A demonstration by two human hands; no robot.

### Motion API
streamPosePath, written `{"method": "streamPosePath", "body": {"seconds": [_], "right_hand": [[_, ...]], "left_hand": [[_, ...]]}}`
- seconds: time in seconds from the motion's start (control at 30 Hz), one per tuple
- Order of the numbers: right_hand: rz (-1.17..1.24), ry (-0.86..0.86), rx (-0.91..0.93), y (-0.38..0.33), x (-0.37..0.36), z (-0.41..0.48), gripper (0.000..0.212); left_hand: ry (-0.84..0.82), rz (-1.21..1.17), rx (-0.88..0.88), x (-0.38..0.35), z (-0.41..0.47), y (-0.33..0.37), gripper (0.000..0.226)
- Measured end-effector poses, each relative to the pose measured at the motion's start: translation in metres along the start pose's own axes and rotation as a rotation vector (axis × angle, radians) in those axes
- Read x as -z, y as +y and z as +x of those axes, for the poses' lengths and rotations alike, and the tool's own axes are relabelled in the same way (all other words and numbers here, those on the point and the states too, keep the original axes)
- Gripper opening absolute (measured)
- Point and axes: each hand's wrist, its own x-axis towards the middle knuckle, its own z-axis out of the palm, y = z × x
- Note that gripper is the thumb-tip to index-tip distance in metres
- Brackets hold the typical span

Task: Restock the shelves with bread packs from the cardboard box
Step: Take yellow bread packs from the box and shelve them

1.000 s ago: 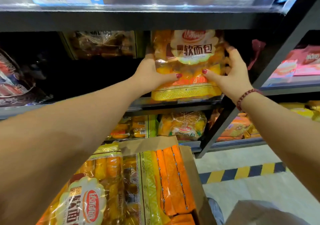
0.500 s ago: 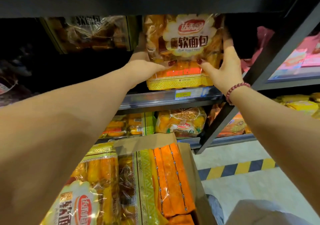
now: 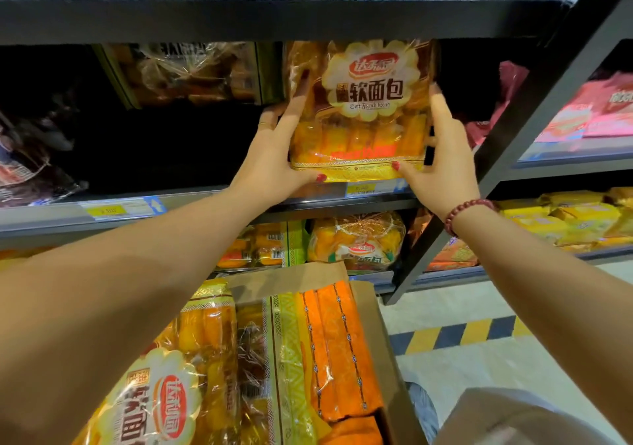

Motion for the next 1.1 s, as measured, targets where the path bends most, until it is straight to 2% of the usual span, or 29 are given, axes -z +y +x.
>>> {"method": "streamPosePath", "body": {"seconds": [0.13,0.2,0.37,0.5,0.67,0.8,0.9,1.03,1.1], "right_hand": [[-0.146,-0.027,0.013,-0.002,-0.002,0.008,0.079],[-0.171,-0.042,0.009,-0.001,-0.003,0.015,0.075],[-0.271,-0.078,-0.026,0.005,-0.006,0.023,0.087],[-0.319,-0.110,-0.019,0.005,-0.006,0.016,0.083],[-0.323,-0.159,-0.062,0.004,-0.002,0.007,0.083],[-0.299,-0.017,-0.001,-0.001,-0.003,-0.011,0.085],[-0.334,0.024,0.085,-0.007,-0.003,-0.009,0.075],[-0.447,-0.036,0.111,-0.006,-0.006,0.007,0.054],[-0.451,-0.037,0.114,-0.003,-0.007,0.009,0.051]], "left_hand": [[0.004,0.077,0.039,-0.002,0.009,0.011,0.097],[0.000,0.083,0.049,-0.004,0.014,0.012,0.092],[-0.022,0.095,0.061,-0.018,0.023,0.009,0.090],[-0.085,0.095,0.059,-0.020,0.022,0.002,0.089],[-0.118,0.040,-0.039,-0.008,0.014,-0.011,0.085],[0.005,0.015,-0.067,-0.005,0.010,-0.003,0.090],[0.078,0.024,-0.033,-0.007,0.016,0.011,0.083],[0.063,0.087,-0.045,-0.015,0.019,0.022,0.078],[0.061,0.119,-0.044,-0.018,0.019,0.026,0.079]]}}
